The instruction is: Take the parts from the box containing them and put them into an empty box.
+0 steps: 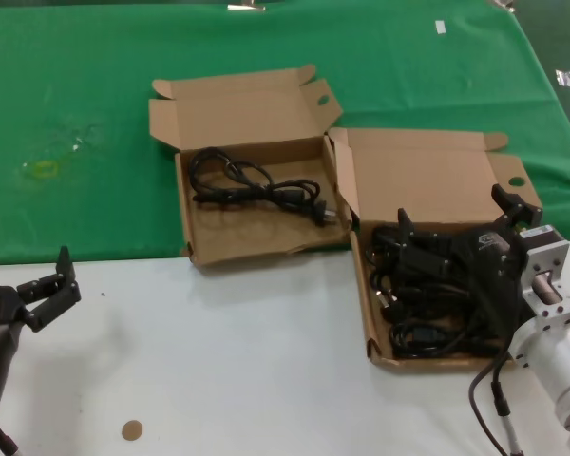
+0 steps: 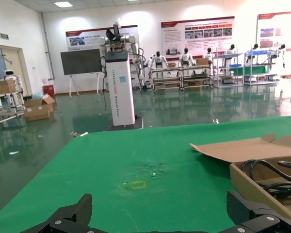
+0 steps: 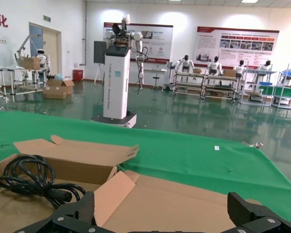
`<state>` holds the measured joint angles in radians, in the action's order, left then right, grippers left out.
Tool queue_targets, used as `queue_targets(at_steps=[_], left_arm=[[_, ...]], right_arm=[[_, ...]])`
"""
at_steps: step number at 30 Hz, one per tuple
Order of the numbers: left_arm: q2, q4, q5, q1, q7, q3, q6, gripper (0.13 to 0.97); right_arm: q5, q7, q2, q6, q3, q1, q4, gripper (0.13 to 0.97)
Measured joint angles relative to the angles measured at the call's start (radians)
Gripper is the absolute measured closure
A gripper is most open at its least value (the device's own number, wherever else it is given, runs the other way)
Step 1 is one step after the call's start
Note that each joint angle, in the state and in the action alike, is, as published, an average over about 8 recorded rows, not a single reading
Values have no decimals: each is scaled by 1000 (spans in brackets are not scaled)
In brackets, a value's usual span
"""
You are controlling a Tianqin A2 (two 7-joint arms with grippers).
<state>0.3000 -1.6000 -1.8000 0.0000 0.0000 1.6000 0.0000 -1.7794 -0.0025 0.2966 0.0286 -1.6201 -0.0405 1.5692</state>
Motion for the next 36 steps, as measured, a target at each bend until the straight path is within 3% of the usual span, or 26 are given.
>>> queue_targets(at_steps=[36], left_arm=[[0,0,0,0,0,0,0,132]], right_arm=[[0,0,0,0,0,0,0,129]])
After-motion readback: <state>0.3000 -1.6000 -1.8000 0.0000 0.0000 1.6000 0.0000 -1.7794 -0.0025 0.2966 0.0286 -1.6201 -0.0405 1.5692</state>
